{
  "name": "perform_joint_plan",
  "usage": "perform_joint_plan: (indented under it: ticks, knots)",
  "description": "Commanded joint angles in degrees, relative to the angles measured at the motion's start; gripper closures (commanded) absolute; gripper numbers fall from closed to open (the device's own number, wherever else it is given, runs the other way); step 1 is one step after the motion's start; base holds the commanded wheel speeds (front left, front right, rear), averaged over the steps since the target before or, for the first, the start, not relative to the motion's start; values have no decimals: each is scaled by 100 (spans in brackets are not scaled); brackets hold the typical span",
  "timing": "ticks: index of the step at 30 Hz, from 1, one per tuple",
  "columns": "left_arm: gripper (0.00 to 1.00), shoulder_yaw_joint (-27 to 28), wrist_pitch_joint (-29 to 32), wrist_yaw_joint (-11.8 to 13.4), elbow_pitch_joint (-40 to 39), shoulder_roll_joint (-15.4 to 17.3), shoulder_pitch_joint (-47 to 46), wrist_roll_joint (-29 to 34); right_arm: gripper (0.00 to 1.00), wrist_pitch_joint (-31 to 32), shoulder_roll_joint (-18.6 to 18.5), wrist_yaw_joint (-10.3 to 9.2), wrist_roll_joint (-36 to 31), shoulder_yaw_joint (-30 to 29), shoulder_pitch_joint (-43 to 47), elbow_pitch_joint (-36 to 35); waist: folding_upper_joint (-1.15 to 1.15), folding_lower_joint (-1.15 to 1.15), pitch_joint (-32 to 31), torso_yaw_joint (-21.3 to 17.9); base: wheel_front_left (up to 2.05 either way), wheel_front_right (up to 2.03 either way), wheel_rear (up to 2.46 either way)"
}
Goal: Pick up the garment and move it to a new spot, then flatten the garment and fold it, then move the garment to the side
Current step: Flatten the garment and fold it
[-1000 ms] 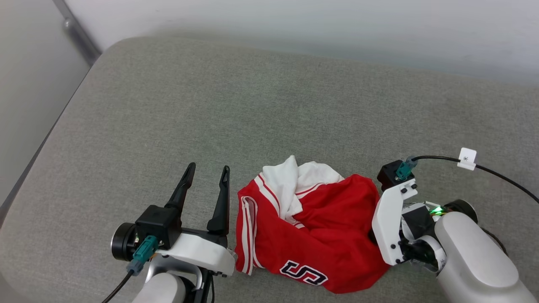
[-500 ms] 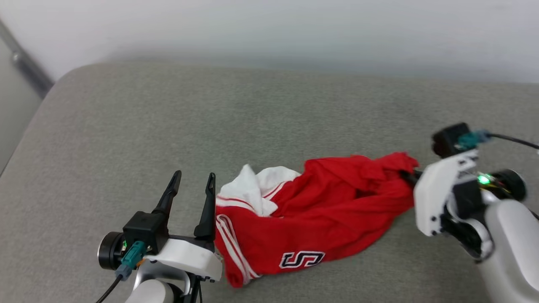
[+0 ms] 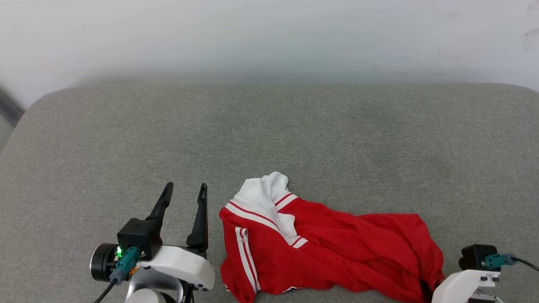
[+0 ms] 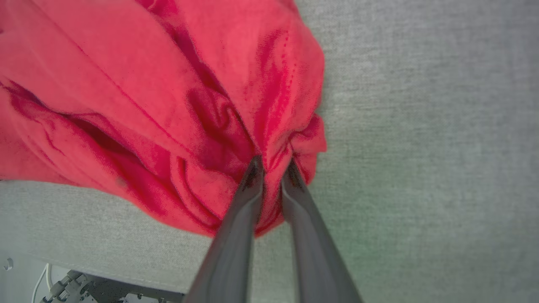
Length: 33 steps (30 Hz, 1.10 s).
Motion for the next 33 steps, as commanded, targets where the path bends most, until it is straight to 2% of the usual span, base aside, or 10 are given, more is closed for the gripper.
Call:
perform_joint_plan:
  ticks: [1,9,14,20,26,33]
  knots:
    - [0,-7,22,33,-9,37,82,-16,0,-140,39,-2,-33,22,23,29,0,0,-3,-1,0,0,0]
    - [0,5,63,98,-18,75,251,-86,0,-1813,125,-2,-63,-11,-136,-165,0,0,-171,-27,0,0,0]
    - [0,-5,84,125,-29,90,336,-117,0,-2120,137,-2,-65,68,-237,-409,0,0,-276,-20,0,0,0]
    - [0,-55,98,116,-41,66,271,-112,0,-1349,-174,-2,7,655,-758,-343,0,0,-258,51,0,0,0]
    - [0,-179,59,5,-34,12,-22,-25,0,-280,-793,-2,362,1683,-1670,80,0,0,102,342,0,0,0]
    - [0,-303,-76,-156,90,-153,-496,71,0,415,-1305,-2,842,2892,-2747,599,0,0,664,723,0,0,0]
